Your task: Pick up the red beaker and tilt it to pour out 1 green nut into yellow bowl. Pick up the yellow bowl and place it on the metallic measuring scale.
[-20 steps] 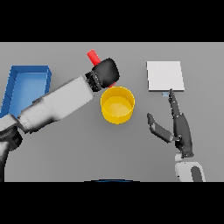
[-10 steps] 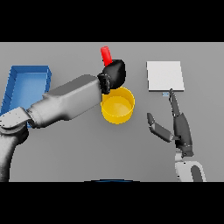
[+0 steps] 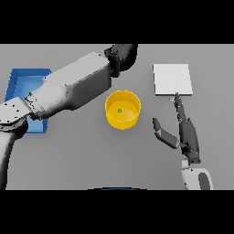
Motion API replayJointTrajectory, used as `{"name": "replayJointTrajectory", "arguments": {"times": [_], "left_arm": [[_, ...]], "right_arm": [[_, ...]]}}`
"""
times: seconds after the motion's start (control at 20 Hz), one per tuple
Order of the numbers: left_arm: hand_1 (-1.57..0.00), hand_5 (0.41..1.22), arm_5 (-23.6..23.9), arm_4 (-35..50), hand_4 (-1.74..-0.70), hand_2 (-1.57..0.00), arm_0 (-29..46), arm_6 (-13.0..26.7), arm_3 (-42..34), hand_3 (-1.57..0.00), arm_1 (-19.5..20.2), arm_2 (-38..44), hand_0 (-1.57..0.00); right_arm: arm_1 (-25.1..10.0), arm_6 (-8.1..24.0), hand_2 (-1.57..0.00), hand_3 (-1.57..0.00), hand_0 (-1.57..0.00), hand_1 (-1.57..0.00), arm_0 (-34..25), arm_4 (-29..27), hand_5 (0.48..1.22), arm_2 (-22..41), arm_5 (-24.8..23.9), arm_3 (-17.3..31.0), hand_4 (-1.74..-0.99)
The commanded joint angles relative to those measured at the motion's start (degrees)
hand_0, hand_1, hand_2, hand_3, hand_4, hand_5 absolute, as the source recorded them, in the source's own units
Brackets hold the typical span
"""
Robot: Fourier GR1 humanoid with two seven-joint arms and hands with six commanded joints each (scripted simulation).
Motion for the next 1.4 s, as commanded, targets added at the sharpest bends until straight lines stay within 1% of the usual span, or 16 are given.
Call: {"name": "replayJointTrajectory", "arguments": {"times": [0.0, 0.1, 0.15, 0.2, 0.3, 0.4, 0.55, 0.75, 0.9, 0.95, 1.0, 1.05, 1.15, 1.25, 1.3, 1.35], "left_arm": [[-1.57, 1.221, 0.8, 0.9, -1.73, -1.57, -1.2, -0.2, 1.0, -1.57, 0.6, 0.9, -1.57], [-1.57, 1.221, 3.4, 3.3, -1.73, -1.57, -4.6, -0.8, 4.0, -1.18, 3.0, 3.5, -1.57], [-1.57, 1.221, 3.5, 4.8, -1.73, -1.57, -6.4, 1.0, 7.0, -1.26, 3.7, 5.6, -1.57], [-1.57, 1.221, 3.3, 7.0, -1.73, -1.57, -7.7, 1.6, 9.3, -1.32, 4.0, 7.7, -1.57], [-1.57, 1.221, 4.6, 13.2, -1.73, -1.57, -9.8, 3.0, 15.3, -1.41, 5.0, 14.0, -1.57], [-1.57, 1.221, 5.2, 22.2, -1.73, -1.57, -9.8, 5.0, 19.4, -1.47, 7.6, 22.3, -1.57], [-1.57, 1.221, 7.0, 34.3, -1.74, -1.57, -9.0, 9.1, 24.8, -1.4, 11.5, 32.9, -1.57], [-1.57, 1.221, 11.9, 47.3, -1.74, -1.57, -3.8, 10.3, 29.8, -1.48, 17.2, 42.0, -1.57], [-1.57, 1.221, 16.4, 55.1, -1.74, -1.57, 2.9, 12.2, 30.8, -1.52, 20.0, 45.8, -1.57], [-1.57, 1.221, 17.8, 56.8, -1.74, -1.57, 4.5, 15.0, 31.0, -1.53, 20.7, 46.4, -1.57], [-1.57, 1.221, 18.8, 58.9, -1.74, -1.57, 6.4, 15.2, 30.6, -1.54, 21.5, 47.2, -1.57], [-1.57, 1.221, 20.1, 61.4, -1.74, -1.57, 8.1, 19.2, 30.6, -1.55, 21.5, 48.4, -1.57], [-1.57, 1.221, 22.3, 66.0, -1.74, -1.57, 11.7, 22.1, 28.0, -1.56, 22.7, 50.5, -1.57], [-1.57, 1.221, 23.8, 69.9, -1.74, -1.57, 16.4, 23.7, 24.3, -1.49, 23.5, 51.5, -1.57], [-1.57, 1.221, 24.5, 71.6, -1.74, -1.57, 18.6, 25.7, 21.9, -1.46, 23.9, 51.7, -1.57], [-1.57, 1.221, 25.5, 73.6, -1.74, -1.57, 21.4, 26.8, 19.0, -1.43, 24.4, 52.2, -1.57]], "right_arm": [[0.1, -0.9, 0.0, 0.0, 0.0, 0.0, 0.6, 0.5, 0.654, 0.5, -0.1, -0.1, -1.154], [0.3, -0.9, 0.0, 0.0, 0.0, 0.0, 0.0, 1.0, 0.66, 0.5, -0.6, 0.1, -1.16], [0.2, -1.5, 0.0, 0.0, 0.0, 0.0, 0.7, 1.2, 0.663, 0.8, -0.6, -0.3, -1.16], [0.4, -0.3, 0.0, 0.0, 0.0, 0.0, 0.1, 1.2, 0.661, 0.7, -0.7, -0.5, -1.161], [0.2, -1.4, 0.0, 0.0, 0.0, 0.0, 0.3, -0.1, 0.658, 0.6, 0.2, -0.6, -1.156], [-0.4, 0.1, 0.0, 0.0, 0.0, 0.0, -0.5, 1.7, 0.641, 0.3, -0.9, 0.4, -1.146], [0.0, 0.2, 0.0, 0.0, 0.0, 0.0, -1.9, 3.3, 0.63, 1.0, -1.8, 1.1, -1.142], [0.7, -1.7, 0.0, 0.0, 0.0, 0.0, -2.3, -2.0, 0.625, -0.1, 0.8, 1.8, -1.083], [-0.2, -1.7, 0.0, 0.0, 0.0, 0.0, -1.8, -3.1, 0.642, -0.4, 2.1, 1.3, -1.106], [-0.4, -1.8, 0.0, 0.0, 0.0, 0.0, -1.9, -2.8, 0.651, -0.1, 2.3, 1.0, -1.126], [-0.4, -2.1, 0.0, 0.0, 0.0, 0.0, -2.0, -3.4, 0.657, -0.2, 2.8, 1.5, -1.141], [-0.5, -2.2, 0.0, 0.0, 0.0, 0.0, -2.1, -3.5, 0.663, 0.0, 3.2, 1.4, -1.148], [-0.5, -1.5, 0.0, 0.0, 0.0, 0.0, -2.6, -2.6, 0.672, 0.2, 2.8, 2.8, -1.165], [-0.9, -3.5, 0.0, 0.0, 0.0, 0.0, -2.5, -2.7, 0.687, 0.1, 3.0, 2.4, -1.181], [-0.8, -2.5, 0.0, 0.0, 0.0, 0.0, -2.8, -1.7, 0.696, 0.4, 2.5, 2.6, -1.188], [-0.8, -2.8, 0.0, 0.0, 0.0, 0.0, -2.2, -1.4, 0.702, 0.7, 2.5, 2.3, -1.191]]}}
